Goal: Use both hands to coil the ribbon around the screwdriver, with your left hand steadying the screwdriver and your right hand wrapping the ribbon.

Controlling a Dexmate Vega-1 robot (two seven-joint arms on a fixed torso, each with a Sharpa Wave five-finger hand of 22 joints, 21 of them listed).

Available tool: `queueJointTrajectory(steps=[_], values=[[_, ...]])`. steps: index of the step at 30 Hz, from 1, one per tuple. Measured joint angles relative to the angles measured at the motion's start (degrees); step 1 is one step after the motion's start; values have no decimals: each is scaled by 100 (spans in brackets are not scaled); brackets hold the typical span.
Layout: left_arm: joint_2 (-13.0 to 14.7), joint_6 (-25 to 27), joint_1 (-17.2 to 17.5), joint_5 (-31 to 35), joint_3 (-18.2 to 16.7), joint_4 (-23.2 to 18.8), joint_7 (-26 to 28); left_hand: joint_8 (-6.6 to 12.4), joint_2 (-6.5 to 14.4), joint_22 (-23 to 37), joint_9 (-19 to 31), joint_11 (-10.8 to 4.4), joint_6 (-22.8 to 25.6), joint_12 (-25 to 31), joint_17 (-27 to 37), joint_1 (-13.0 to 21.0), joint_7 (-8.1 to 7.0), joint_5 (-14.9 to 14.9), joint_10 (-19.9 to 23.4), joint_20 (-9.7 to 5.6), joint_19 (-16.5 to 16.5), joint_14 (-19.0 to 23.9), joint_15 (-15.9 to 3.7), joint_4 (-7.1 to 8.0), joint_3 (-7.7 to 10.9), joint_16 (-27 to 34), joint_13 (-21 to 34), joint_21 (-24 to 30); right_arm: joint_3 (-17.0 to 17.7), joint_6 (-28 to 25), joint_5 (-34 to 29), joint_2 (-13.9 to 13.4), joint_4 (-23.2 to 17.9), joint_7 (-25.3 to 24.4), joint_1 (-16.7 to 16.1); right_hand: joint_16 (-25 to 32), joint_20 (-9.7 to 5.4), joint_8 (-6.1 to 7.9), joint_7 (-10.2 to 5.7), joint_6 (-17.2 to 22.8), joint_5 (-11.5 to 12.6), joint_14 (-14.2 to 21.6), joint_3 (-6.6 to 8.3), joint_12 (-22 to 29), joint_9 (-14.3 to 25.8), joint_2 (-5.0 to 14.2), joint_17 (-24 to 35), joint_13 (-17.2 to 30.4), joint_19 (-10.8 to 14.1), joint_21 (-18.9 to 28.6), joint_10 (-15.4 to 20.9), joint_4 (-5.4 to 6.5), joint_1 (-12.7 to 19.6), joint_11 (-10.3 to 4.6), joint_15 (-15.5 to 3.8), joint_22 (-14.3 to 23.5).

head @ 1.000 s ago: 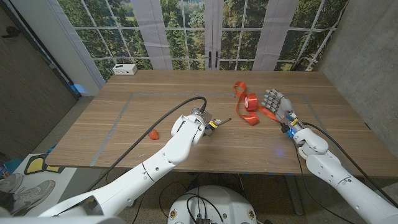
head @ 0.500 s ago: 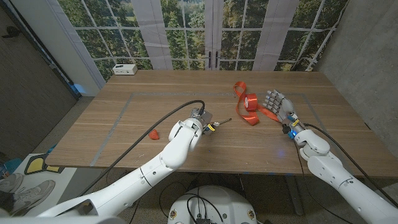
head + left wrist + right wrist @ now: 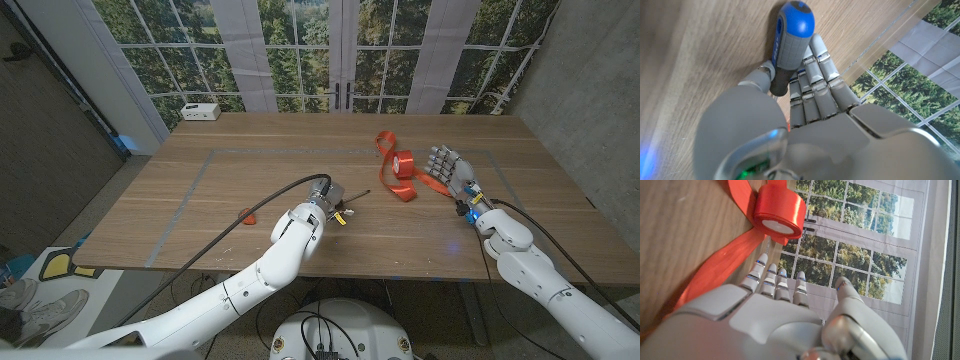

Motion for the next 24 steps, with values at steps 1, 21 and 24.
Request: queueJointTrajectory(steps=[1, 21, 24], values=[[28, 0, 28, 0, 0, 18, 0, 0, -12, 24, -340, 0, 0, 0, 127, 12, 0, -6, 0, -11, -10, 19, 19, 19, -37, 1, 54, 55, 0, -2, 0, 0, 0, -6, 0, 0, 0, 0, 0, 0, 0, 0, 0, 0, 15, 0, 0, 0, 0, 0, 18, 0, 0, 18, 0, 0], [883, -237, 531, -743, -435, -58, 3075, 173, -144, 170, -421, -423, 375, 126, 297, 267, -424, 62, 355, -17, -127, 62, 62, 99, -290, 234, 418, 401, 21, -64, -86, -94, -242, -131, -69, 0, 21, 0, 21, 20, 0, -1, 0, 0, 26, -16, 0, 0, 20, 0, 26, 0, -16, 26, 0, 0], [1026, -304, 576, -878, -542, -130, 3330, 199, -144, 190, -374, -544, 466, 131, 298, 266, -531, 105, 416, 3, -205, 62, 62, 117, -325, 266, 475, 455, 8, -84, -110, -102, -287, -156, -69, 0, 18, 0, 21, 20, 0, -1, 0, 0, 26, -16, -6, 0, 22, 0, 48, 0, -16, 4, -1, 0]])
